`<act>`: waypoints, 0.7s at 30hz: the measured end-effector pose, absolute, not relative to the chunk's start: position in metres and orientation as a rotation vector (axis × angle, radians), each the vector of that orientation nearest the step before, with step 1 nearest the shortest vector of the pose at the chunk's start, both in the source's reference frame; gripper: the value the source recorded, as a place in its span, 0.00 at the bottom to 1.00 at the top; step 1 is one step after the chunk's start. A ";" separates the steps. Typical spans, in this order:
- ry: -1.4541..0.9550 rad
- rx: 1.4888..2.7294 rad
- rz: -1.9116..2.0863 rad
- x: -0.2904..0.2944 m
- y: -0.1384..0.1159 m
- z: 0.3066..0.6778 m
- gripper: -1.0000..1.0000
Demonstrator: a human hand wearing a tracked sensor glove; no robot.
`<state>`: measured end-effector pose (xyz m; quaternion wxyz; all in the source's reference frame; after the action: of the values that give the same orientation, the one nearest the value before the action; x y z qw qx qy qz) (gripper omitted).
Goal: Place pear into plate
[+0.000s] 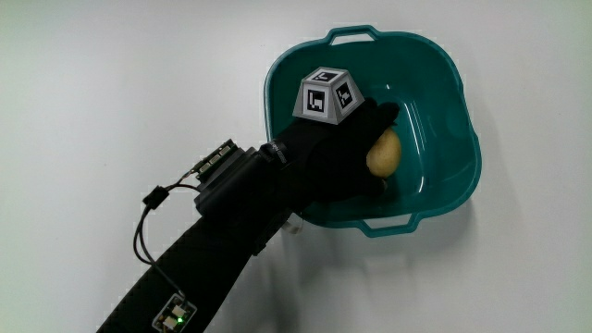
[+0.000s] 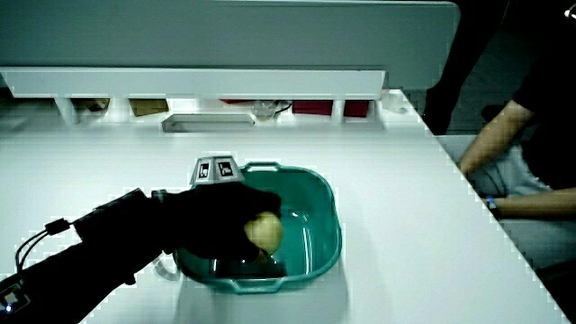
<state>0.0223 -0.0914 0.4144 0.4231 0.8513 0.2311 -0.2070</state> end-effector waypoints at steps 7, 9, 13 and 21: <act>0.535 2.072 -0.504 0.024 -0.087 0.436 0.50; 0.538 2.069 -0.519 0.024 -0.088 0.442 0.50; 0.533 2.060 -0.506 0.023 -0.088 0.441 0.50; 0.503 2.035 -0.523 0.021 -0.087 0.443 0.38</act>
<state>0.0205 -0.0869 0.4425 0.4712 0.8309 0.2052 -0.2134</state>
